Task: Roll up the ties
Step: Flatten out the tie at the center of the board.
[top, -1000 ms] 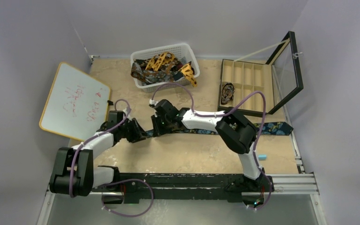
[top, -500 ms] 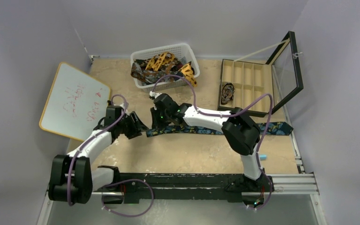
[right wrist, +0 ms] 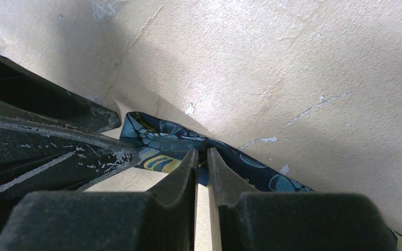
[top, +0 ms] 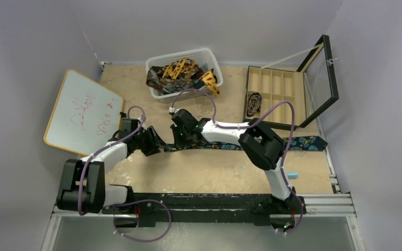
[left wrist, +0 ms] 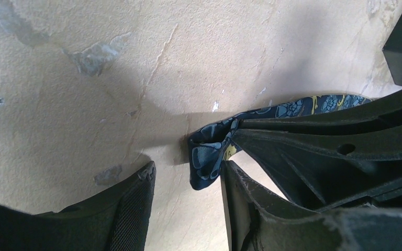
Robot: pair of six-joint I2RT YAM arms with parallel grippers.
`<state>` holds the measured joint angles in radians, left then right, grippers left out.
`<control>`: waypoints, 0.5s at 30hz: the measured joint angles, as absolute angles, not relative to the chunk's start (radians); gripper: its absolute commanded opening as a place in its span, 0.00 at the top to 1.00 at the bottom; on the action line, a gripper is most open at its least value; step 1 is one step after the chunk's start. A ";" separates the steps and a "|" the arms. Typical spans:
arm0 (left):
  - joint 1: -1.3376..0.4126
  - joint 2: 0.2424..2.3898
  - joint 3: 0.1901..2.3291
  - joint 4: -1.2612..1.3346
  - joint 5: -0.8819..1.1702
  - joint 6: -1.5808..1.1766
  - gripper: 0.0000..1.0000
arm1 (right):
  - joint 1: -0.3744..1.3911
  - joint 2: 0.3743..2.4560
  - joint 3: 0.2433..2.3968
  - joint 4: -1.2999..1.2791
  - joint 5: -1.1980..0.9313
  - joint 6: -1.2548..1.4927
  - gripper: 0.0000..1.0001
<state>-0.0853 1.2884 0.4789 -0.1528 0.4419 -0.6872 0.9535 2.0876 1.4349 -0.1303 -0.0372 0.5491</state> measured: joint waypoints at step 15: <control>-0.085 1.325 0.439 -0.051 0.495 -0.721 0.68 | 0.949 2.087 1.423 -0.114 -0.062 0.560 0.86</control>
<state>-0.0853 1.3251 0.4393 -0.0505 0.4950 -0.7212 0.9485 2.0872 1.4227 -0.1143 -0.0620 0.5602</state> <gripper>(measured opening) 0.328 0.139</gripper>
